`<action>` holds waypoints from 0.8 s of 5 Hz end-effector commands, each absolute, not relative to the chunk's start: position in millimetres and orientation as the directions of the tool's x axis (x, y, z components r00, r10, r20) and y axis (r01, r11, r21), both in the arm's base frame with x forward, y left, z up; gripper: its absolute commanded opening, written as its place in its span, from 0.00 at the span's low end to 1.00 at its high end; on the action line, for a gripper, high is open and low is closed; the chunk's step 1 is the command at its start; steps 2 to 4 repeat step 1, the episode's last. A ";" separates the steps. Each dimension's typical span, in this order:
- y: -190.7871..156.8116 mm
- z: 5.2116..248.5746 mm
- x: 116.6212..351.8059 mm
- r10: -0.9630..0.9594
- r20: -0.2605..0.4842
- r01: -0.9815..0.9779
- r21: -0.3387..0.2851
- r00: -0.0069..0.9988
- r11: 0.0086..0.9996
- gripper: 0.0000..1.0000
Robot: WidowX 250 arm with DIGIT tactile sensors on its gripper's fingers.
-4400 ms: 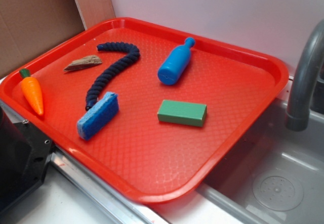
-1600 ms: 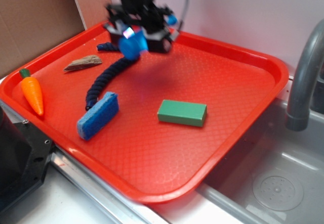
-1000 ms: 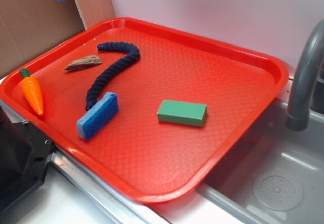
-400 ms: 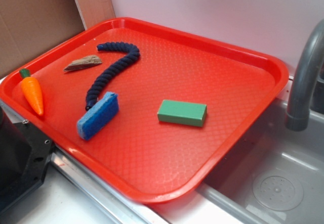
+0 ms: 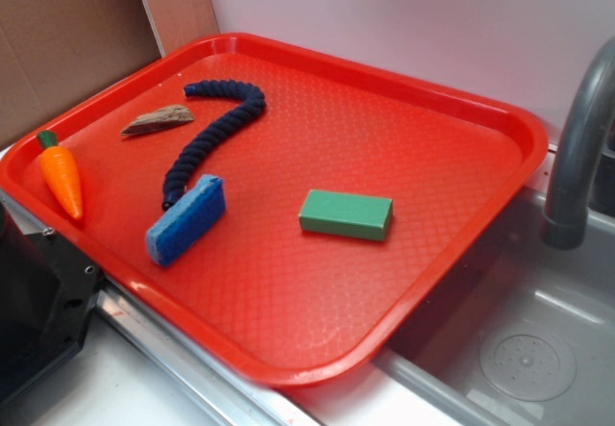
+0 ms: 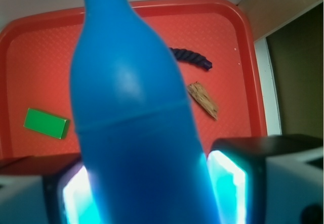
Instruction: Grab the blue bottle.
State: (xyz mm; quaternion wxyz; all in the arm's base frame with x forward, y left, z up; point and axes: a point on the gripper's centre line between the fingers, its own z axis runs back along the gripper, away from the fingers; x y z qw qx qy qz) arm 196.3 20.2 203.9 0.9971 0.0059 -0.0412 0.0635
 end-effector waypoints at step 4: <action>27.8 209.0 206.3 0.144 0.092 -0.146 0.020 0.985 0.989 0.00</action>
